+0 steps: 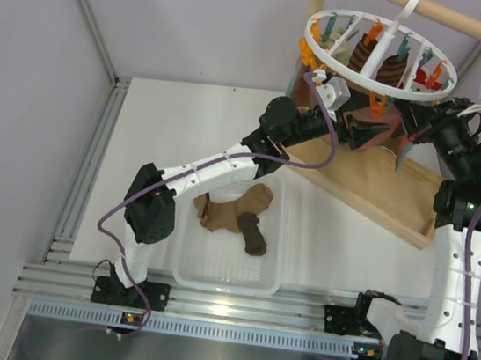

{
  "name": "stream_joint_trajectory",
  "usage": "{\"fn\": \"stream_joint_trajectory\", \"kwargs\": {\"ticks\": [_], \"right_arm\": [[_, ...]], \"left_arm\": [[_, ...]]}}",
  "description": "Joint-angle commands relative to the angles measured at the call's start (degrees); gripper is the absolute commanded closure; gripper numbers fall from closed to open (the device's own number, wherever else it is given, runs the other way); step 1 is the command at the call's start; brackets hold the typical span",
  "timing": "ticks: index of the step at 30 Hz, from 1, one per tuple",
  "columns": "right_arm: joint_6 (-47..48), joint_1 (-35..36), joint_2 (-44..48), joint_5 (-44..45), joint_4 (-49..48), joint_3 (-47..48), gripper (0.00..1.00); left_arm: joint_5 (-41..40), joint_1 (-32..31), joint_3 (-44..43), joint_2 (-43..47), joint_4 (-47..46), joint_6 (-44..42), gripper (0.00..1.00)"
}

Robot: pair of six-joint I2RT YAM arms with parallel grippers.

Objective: Clip the socks to the hanger
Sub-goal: Open the clamp at the hanger.

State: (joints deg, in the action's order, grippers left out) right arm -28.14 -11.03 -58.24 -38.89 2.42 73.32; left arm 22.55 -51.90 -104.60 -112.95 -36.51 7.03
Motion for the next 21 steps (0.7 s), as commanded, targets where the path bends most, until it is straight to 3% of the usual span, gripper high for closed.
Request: {"fn": "stream_joint_trajectory", "kwargs": {"ticks": [1,5,8,11,15,20,21], "right_arm": [[0.63,0.04,0.49,-1.53,0.04,3.5,1.0],[0.63,-0.05,0.49,-1.89,0.75,3.67,1.0],[0.72,-0.22,0.41,-2.06,1.01,3.85,1.0],[0.72,-0.49,0.32,-2.41,1.36,3.94,1.0],[0.81,-0.66,0.23,-2.41,1.72,3.94,1.0],[0.28,-0.84,0.23,-2.5,2.24,4.11,0.97],[0.19,-0.84,0.23,-2.33,2.68,4.55,0.93]], "left_arm": [[-2.06,-0.39,-3.85,-1.31,-3.39,-3.59,0.3],[-2.51,-0.31,-5.27,-2.8,-4.53,-4.04,0.31],[-2.42,-0.31,-5.18,-2.89,-6.29,-4.48,0.4],[-2.59,-0.39,-5.09,-2.98,-7.17,-4.65,0.55],[-1.72,-0.22,-4.83,-2.98,-8.57,-4.04,0.64],[-0.22,-0.31,-5.35,-3.51,-7.96,-4.3,1.0],[0.21,-0.31,-5.44,-3.51,-7.79,-4.39,1.0]]}}
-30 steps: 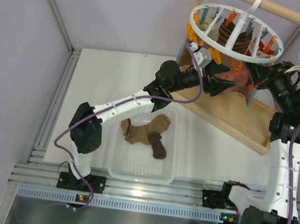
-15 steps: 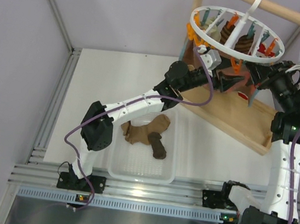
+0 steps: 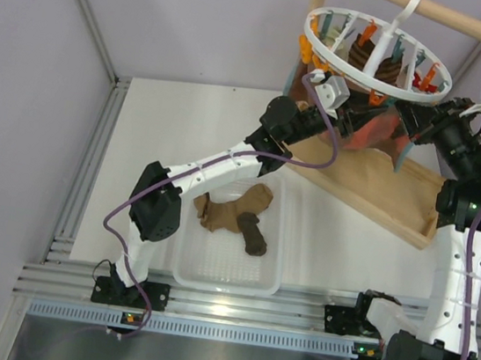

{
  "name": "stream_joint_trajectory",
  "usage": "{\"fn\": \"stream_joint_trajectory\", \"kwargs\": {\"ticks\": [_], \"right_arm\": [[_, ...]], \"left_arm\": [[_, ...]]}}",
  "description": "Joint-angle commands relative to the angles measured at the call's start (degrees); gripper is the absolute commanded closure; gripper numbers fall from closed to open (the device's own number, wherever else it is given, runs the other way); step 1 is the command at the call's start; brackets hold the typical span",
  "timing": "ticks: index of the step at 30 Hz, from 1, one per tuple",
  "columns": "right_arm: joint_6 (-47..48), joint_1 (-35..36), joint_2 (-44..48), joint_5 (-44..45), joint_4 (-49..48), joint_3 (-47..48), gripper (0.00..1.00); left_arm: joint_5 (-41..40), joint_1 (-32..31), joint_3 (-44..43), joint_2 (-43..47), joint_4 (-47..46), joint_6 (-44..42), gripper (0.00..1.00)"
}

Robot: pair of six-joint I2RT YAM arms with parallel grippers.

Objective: Clip the socks to the hanger
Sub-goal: Open the clamp at the hanger.

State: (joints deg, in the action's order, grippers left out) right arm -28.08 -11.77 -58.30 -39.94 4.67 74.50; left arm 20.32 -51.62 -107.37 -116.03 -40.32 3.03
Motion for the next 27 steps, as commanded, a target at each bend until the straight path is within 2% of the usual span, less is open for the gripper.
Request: {"fn": "stream_joint_trajectory", "kwargs": {"ticks": [1,7,14,15,16,18,22,23,27], "right_arm": [[0.3,-0.1,0.56,-0.32,0.95,3.46,0.82],[0.92,-0.18,3.1,0.48,-0.8,1.88,0.61],[1.71,-0.18,3.29,1.8,-1.41,0.82,0.58],[1.62,-0.18,3.2,2.41,-1.68,0.82,0.59],[1.62,-0.18,2.93,2.68,-1.94,0.82,0.61],[1.53,-0.18,2.67,3.55,-2.03,1.0,0.62],[1.71,-0.18,2.23,4.26,-1.68,1.26,0.67],[2.06,-0.18,2.32,4.43,-1.5,1.52,0.67],[3.99,-0.18,2.84,5.14,0.51,2.32,0.67]], "left_arm": [[2.45,-0.59,-2.67,-0.43,-3.81,-0.48,1.0],[2.71,-0.77,-2.67,-0.51,-3.1,-0.57,1.0],[3.68,-1.12,-2.75,-0.78,-3.45,-0.22,1.0],[3.77,-1.03,-2.75,-0.95,-3.72,0.48,0.97],[3.68,-1.03,-2.67,-1.04,-4.5,1.01,0.84],[3.59,-1.03,-3.02,-1.48,-4.95,1.8,0.74],[3.76,-0.77,-5.12,-2.97,-5.04,4.44,0.64],[3.94,-0.77,-5.82,-3.24,-4.78,4.88,0.59],[3.85,-0.85,-5.57,-3.5,-4.95,6.64,0.55]]}}
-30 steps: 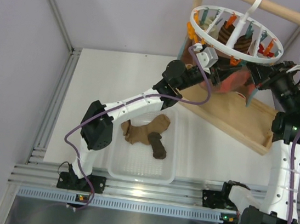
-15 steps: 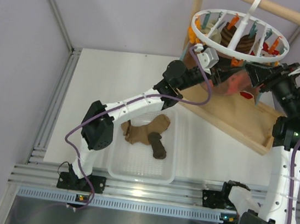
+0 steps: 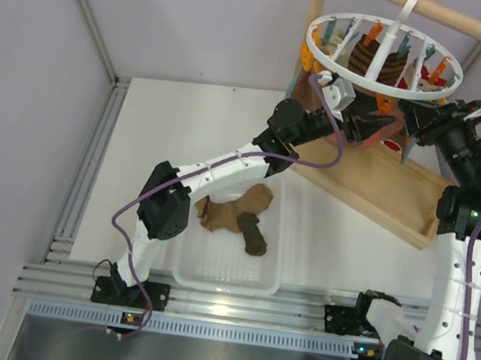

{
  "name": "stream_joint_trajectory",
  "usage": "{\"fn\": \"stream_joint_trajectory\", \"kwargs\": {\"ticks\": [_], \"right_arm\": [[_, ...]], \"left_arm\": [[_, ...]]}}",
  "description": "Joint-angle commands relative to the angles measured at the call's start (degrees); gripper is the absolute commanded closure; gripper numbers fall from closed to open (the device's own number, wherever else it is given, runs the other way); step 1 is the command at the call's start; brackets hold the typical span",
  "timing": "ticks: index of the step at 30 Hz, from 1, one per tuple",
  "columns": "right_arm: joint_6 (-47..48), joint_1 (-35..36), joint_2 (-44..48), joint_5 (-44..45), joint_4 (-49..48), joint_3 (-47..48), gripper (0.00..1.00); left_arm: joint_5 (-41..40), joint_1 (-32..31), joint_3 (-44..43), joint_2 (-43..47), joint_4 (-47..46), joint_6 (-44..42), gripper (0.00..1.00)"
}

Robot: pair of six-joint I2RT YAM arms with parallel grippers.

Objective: Clip the socks to the hanger
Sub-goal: Open the clamp at the hanger.

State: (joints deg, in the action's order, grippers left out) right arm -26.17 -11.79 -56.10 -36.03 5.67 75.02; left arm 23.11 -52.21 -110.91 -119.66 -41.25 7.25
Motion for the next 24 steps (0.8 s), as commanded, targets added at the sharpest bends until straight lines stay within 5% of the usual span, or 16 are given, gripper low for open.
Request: {"fn": "stream_joint_trajectory", "kwargs": {"ticks": [1,5,12,24], "right_arm": [[2.96,-0.16,0.81,1.57,0.99,2.05,0.67],[6.3,-0.16,2.04,4.56,4.07,2.58,0.67],[8.94,-0.16,2.57,9.92,6.89,3.11,0.68],[6.05,-0.25,1.17,8.88,1.01,0.83,0.62]], "left_arm": [[1.06,-0.18,-1.77,0.39,-4.01,2.68,0.55],[0.8,-0.18,-0.88,1.0,-3.57,2.51,0.53],[-0.44,-0.18,-0.97,0.39,-2.69,4.88,0.3],[-0.26,-0.18,0.09,0.57,-2.69,4.53,0.26]]}}
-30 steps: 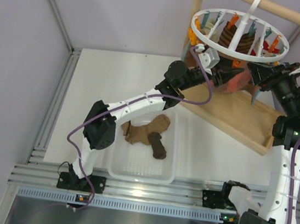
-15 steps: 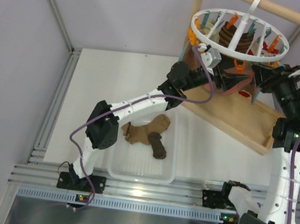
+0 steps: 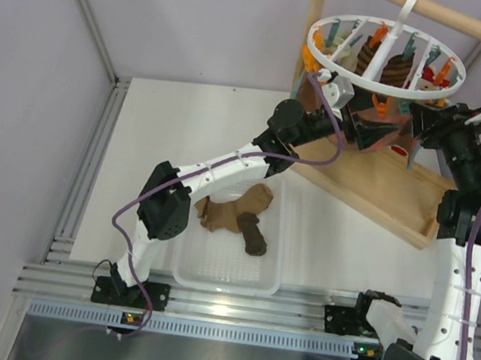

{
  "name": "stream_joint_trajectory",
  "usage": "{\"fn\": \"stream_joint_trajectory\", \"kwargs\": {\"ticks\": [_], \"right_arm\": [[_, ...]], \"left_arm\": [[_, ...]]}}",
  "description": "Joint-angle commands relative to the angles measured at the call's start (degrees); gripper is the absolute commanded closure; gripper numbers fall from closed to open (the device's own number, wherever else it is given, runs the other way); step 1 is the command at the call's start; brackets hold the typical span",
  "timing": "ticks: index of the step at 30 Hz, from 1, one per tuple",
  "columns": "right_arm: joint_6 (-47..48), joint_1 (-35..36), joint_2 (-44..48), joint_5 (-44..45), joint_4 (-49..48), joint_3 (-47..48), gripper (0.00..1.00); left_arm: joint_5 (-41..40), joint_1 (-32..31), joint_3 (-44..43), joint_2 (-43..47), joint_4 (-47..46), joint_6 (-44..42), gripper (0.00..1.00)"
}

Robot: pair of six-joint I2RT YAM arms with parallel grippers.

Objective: Clip the socks to the hanger
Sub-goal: Open the clamp at the hanger.

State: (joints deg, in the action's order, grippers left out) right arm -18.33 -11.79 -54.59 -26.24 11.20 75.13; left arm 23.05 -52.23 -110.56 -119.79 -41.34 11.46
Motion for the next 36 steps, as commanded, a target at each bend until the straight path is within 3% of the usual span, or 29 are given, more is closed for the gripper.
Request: {"fn": "stream_joint_trajectory", "kwargs": {"ticks": [1,20,26,30,36], "right_arm": [[-2.41,-0.25,-0.52,-1.01,-4.96,0.63,0.62],[-5.58,0.72,-1.23,-2.85,-12.24,-1.92,0.53],[-4.0,0.72,1.32,-2.33,-11.38,-2.98,0.53],[-2.59,0.72,2.55,-2.59,-8.04,-2.45,0.53],[-2.77,0.63,3.08,-3.12,-7.42,-2.01,0.53]], "left_arm": [[-0.28,-0.16,-0.53,0.52,-2.6,0.31,0.26],[-2.83,-0.24,-5.8,-3.26,-2.95,1.1,0.25],[-5.29,0.46,-7.91,-5.45,-6.02,5.13,0.23],[-1.88,1.07,-9.93,-7.3,-9.28,8.04,0.14],[1.12,1.07,-14.5,-10.38,-11.48,11.56,0.17]]}}
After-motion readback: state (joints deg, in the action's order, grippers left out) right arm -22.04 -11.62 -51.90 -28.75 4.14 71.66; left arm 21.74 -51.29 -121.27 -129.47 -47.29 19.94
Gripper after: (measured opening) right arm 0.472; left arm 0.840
